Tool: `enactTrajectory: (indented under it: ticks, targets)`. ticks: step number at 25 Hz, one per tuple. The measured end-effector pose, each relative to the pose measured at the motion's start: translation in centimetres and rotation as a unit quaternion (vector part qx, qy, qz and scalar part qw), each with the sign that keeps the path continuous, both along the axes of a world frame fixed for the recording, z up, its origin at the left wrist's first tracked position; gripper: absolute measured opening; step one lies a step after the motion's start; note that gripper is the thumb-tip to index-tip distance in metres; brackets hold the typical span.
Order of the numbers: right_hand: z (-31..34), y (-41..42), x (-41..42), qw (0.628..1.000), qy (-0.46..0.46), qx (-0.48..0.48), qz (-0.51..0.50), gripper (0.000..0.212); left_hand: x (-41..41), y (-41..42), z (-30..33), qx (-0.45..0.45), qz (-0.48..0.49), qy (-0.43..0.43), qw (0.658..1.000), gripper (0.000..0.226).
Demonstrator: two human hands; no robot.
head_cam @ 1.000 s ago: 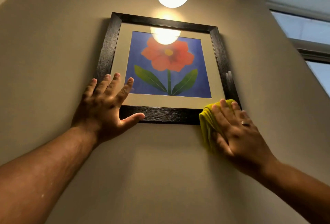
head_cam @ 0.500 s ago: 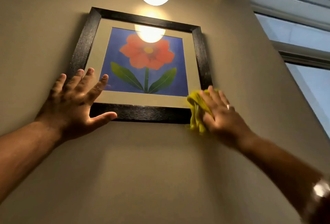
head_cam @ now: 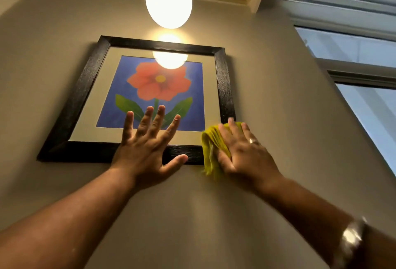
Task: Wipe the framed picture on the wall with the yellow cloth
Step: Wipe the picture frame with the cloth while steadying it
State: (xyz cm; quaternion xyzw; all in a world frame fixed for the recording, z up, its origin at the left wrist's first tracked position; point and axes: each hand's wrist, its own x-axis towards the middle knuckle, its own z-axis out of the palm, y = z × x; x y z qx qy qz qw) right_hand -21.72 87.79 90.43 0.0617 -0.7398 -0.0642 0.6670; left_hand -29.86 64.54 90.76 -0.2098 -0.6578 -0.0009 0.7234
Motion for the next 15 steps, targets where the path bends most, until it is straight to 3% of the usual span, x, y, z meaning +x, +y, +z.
enactTrajectory:
  ticks: [4,6,9,13,15]
  targets:
    - [16.2,-1.4,1.3,0.997,-0.054,-0.048,0.01,0.066,-0.7,-0.2,-0.3,0.009,0.001,0.037,0.999,0.086]
    - [19.2,-1.8,1.6,0.995,-0.06,-0.077,0.013,0.065,-0.6,-0.2,-0.1,0.006,0.001,0.035,0.999,0.087]
    - [14.1,-0.5,1.4,0.998,-0.055,-0.026,0.019,0.063,-0.6,-0.4,-0.2,0.011,-0.008,0.038,0.999,0.087]
    - [-0.7,2.9,1.3,0.991,-0.053,0.116,0.039,0.071,-0.6,-0.1,-0.1,0.005,-0.014,0.047,0.999,0.088]
    - [-0.1,4.0,1.9,0.985,-0.064,0.158,0.025,0.072,-0.8,-0.2,-0.1,0.002,-0.013,0.051,0.999,0.088]
